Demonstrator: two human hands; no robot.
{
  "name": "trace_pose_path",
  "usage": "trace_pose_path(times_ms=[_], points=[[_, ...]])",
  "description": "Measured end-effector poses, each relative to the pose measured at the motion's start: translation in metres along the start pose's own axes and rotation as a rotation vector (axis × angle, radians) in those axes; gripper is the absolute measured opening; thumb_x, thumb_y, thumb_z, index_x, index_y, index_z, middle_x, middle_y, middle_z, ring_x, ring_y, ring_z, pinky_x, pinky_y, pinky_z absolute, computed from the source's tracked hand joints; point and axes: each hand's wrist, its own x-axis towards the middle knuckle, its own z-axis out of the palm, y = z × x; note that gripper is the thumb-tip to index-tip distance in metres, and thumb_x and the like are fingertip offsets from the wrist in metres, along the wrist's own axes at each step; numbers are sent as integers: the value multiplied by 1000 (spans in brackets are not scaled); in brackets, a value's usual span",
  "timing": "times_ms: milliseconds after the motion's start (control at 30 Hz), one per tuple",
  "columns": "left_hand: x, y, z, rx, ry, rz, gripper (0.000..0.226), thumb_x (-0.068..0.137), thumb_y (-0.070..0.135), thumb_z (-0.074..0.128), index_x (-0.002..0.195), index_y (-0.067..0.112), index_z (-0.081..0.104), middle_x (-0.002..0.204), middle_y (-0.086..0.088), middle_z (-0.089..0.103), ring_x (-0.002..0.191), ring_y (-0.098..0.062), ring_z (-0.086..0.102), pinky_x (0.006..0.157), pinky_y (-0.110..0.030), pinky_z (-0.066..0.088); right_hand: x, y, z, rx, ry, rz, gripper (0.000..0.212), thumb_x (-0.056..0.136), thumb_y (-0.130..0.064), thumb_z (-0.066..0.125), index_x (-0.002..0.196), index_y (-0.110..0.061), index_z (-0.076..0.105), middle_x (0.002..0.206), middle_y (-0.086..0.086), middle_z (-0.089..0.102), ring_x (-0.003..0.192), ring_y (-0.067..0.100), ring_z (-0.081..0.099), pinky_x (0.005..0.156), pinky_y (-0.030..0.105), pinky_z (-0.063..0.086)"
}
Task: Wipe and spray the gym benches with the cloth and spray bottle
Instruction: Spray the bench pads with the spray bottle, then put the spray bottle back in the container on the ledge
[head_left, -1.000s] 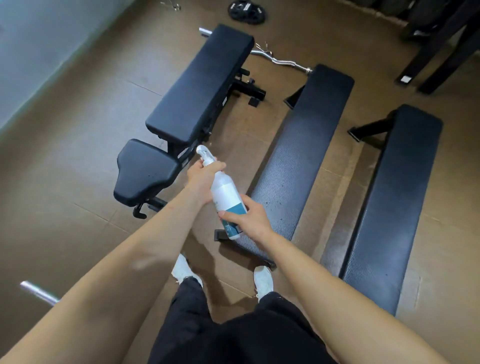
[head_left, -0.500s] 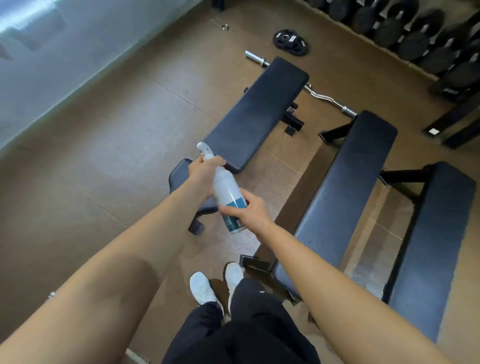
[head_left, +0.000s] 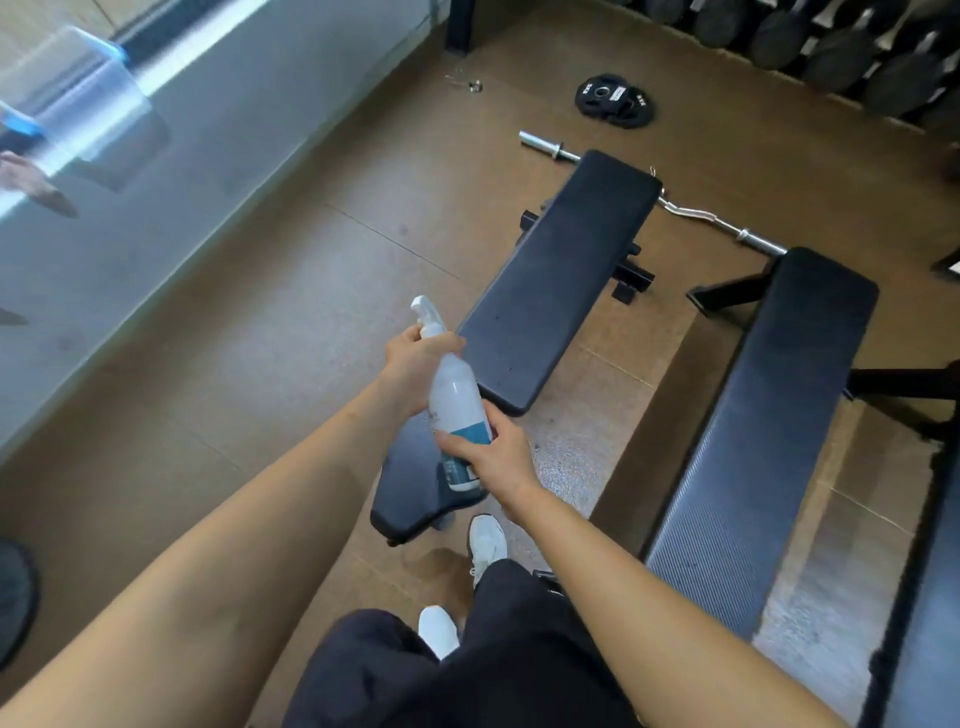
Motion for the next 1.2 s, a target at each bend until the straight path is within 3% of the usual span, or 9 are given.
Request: trace_pose_path(times_ms=[167, 433, 533, 667, 733, 800, 933, 1033, 1200], points=[[32, 36, -15, 26, -13, 18, 45, 71, 17, 84, 112, 13, 65, 98, -12, 69, 81, -26, 68, 76, -45, 63, 38, -23, 22, 38, -13, 13, 62, 77, -39, 86, 132, -29, 59, 115, -5, 67, 104, 12, 67, 81, 28, 61], [78, 82, -109, -15, -58, 40, 25, 84, 10, 79, 99, 15, 59, 91, -11, 63, 75, -22, 64, 66, -35, 59, 81, -54, 121, 0, -23, -1, 56, 76, -35, 87, 125, -28, 61, 113, 2, 67, 103, 17, 68, 80, 33, 62], [94, 96, -177, -82, -206, 55, 39, 88, 21, 80, 119, 13, 59, 102, -8, 64, 92, -24, 66, 75, -38, 58, 91, -68, 179, 68, -45, 57, 53, 80, -27, 85, 127, -22, 61, 114, 7, 70, 100, 19, 71, 72, 25, 60], [106, 111, -281, -126, -258, 33, 76, 80, 26, 83, 145, 21, 46, 127, -1, 64, 94, -15, 67, 69, -26, 53, 101, -91, 263, 125, -50, 151, 45, 85, -20, 81, 127, -14, 62, 115, 13, 73, 97, 22, 73, 78, 31, 60], [103, 116, -336, -87, -274, 36, 84, 73, 30, 80, 148, 24, 44, 136, 4, 61, 102, -14, 69, 80, -29, 56, 110, -103, 308, 206, -60, 195, 48, 86, -22, 80, 129, -12, 61, 118, 16, 72, 99, 26, 72, 82, 37, 59], [94, 116, -370, 4, -285, 43, 80, 76, 33, 80, 147, 22, 46, 139, 5, 61, 112, -15, 67, 95, -34, 53, 116, -114, 333, 302, -97, 234, 55, 82, -28, 80, 131, -11, 59, 120, 17, 71, 99, 27, 71, 81, 40, 58], [79, 121, -444, 48, -278, 66, 62, 83, 37, 77, 139, 22, 55, 135, 1, 67, 114, -16, 68, 101, -40, 51, 131, -141, 406, 371, -209, 276, 63, 84, -33, 76, 137, -9, 55, 127, 18, 67, 107, 27, 67, 91, 44, 54], [65, 126, -475, -11, -300, 129, 70, 72, 37, 81, 135, 21, 57, 128, -5, 70, 113, -20, 70, 96, -37, 57, 143, -157, 449, 408, -326, 279, 76, 83, -36, 78, 144, -3, 47, 137, 26, 59, 123, 38, 59, 105, 50, 48], [65, 149, -510, -25, -145, 255, 65, 74, 16, 87, 132, 23, 59, 121, -3, 72, 112, -22, 70, 92, -38, 60, 167, -186, 497, 244, -451, 255, 59, 89, -34, 64, 141, -10, 51, 129, 17, 67, 116, 29, 66, 100, 42, 54]])
